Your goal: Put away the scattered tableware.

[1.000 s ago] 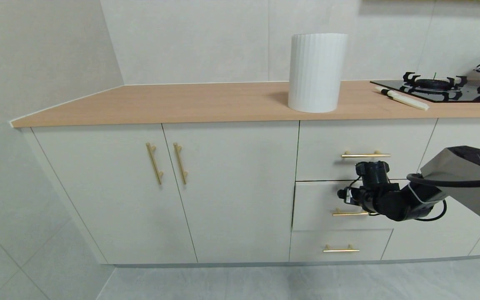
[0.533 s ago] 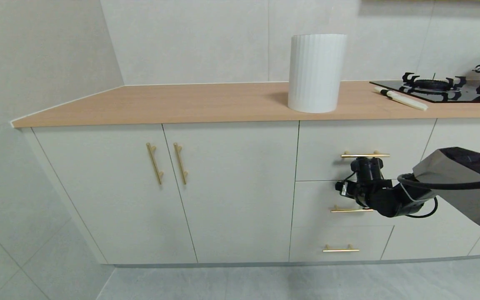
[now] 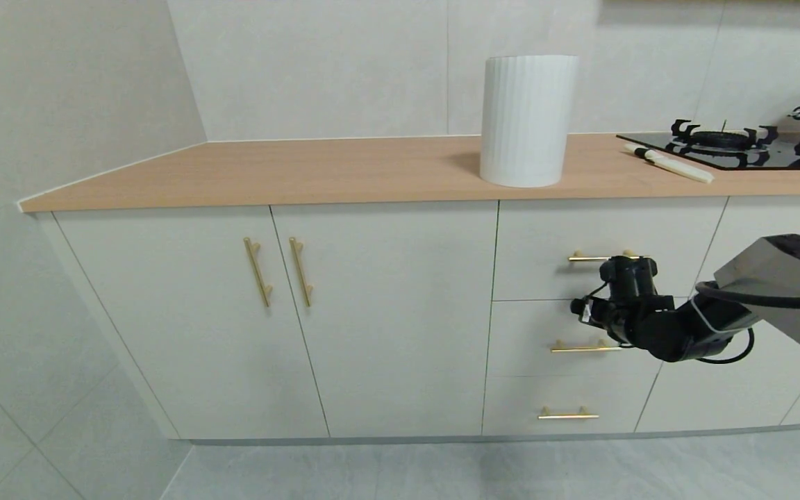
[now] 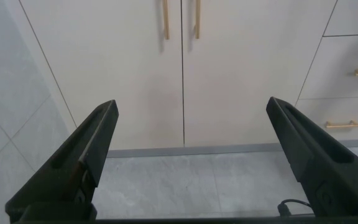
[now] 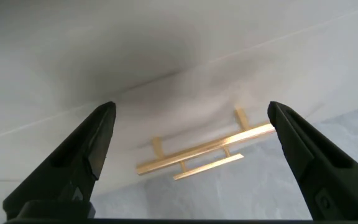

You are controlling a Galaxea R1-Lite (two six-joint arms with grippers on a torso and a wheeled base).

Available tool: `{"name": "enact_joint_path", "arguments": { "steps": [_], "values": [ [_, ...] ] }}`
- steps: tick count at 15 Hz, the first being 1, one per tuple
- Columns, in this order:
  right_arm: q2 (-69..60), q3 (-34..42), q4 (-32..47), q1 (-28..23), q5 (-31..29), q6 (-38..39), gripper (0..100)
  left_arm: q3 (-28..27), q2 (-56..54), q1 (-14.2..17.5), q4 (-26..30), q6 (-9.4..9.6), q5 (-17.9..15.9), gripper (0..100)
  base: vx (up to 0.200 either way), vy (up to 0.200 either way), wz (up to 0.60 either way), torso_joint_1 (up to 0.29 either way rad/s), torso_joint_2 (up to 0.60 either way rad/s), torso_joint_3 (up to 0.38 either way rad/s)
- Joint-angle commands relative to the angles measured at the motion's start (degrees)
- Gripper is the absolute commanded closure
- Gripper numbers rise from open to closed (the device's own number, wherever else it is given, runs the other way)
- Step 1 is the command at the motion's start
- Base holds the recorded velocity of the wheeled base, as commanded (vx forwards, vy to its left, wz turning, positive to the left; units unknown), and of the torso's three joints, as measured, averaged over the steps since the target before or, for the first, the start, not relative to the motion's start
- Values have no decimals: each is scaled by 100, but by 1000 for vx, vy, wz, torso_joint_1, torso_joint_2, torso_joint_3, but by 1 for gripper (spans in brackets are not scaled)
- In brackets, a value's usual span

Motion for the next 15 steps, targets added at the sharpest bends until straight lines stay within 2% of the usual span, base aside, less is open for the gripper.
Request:
{"name": "enact_joint_path", "arguments": {
  "steps": [1,5,8,9,11,13,15],
  "values": [
    [-1997,1559,22,143,19,-127,0,0,0,1,2,9,3,0,0,0,0,0,0,0],
    [-5170,3448,66,266,-25,-733,0,0,0,1,2,0,3,0,0,0,0,0,0,0],
    [-6989,4266,154,231,-298,-1093,0,0,0,1,2,0,-6,0,0,0,0,0,0,0],
    [-8026,4600,487,161,-482,-1366,0,0,0,1,2,0,3,0,0,0,0,0,0,0],
    [-9310,4793,1173,82,-553,-1594,0,0,0,1,2,0,3,0,0,0,0,0,0,0],
    [-11067,4784,2825,-94,-553,-1981,0,0,0,1,2,9,3,0,0,0,0,0,0,0],
    [-12025,4793,3669,-446,-526,-2201,0,0,0,1,2,9,3,0,0,0,0,0,0,0]
  ]
}}
